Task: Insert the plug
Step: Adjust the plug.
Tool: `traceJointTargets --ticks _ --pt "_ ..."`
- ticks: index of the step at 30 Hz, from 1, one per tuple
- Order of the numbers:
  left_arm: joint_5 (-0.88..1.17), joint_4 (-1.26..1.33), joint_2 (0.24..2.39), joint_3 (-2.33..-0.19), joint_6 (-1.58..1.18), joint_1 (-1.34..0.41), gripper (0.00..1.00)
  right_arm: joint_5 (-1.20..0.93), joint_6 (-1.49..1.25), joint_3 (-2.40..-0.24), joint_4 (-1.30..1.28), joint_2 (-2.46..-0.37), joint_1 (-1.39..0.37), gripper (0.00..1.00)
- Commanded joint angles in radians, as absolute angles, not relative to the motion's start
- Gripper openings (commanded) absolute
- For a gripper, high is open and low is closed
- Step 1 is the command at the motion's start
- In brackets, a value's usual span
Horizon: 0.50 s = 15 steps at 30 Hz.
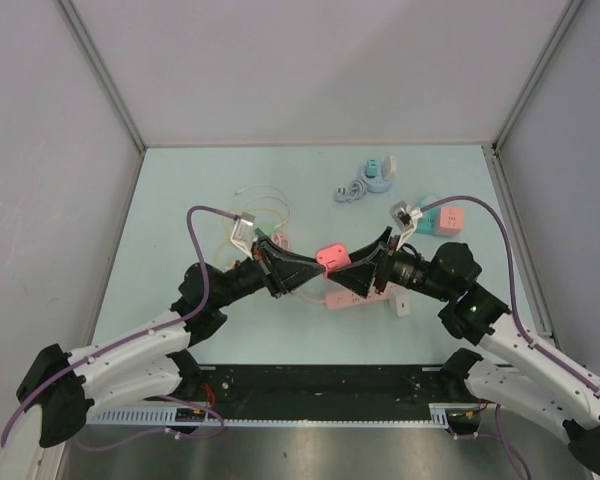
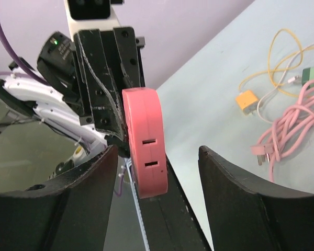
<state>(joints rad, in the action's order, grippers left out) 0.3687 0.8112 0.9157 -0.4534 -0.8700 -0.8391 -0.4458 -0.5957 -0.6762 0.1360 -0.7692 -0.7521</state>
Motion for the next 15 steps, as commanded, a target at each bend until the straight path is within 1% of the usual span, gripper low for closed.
traceJointTargets --ticks 1,5,8,11,12,14,15 --pt "0.354 0.9 0.908 -0.445 -0.9 -0.844 0.0 -0.371 -0.653 -0.646 0.322 -0.726 -0.764 0.66" --pt "0.35 0.914 0.914 -0.442 -0.907 -0.844 0.0 -0.341 -0.666 -0.617 0.382 -0.712 -0.776 0.64" --pt "0.345 0.925 0.919 -0.439 -0.913 -0.844 0.0 -0.336 -0.663 -0.612 0.396 -0.718 -0.784 0.61" --pt "0.345 0.93 0.923 -0.437 -0.917 -0.845 0.01 -0.337 -0.657 -0.606 0.41 -0.722 -0.793 0.55" --pt "0.345 0.933 0.923 -0.436 -0.92 -0.845 0.0 -0.336 -0.657 -0.606 0.411 -0.724 -0.795 0.48" --pt "0.342 0.939 0.925 -0.43 -0.923 -0.845 0.0 -0.334 -0.649 -0.606 0.411 -0.729 -0.802 0.4" --pt "0.342 0.939 0.928 -0.431 -0.923 -0.845 0.0 -0.331 -0.647 -0.604 0.411 -0.732 -0.804 0.28"
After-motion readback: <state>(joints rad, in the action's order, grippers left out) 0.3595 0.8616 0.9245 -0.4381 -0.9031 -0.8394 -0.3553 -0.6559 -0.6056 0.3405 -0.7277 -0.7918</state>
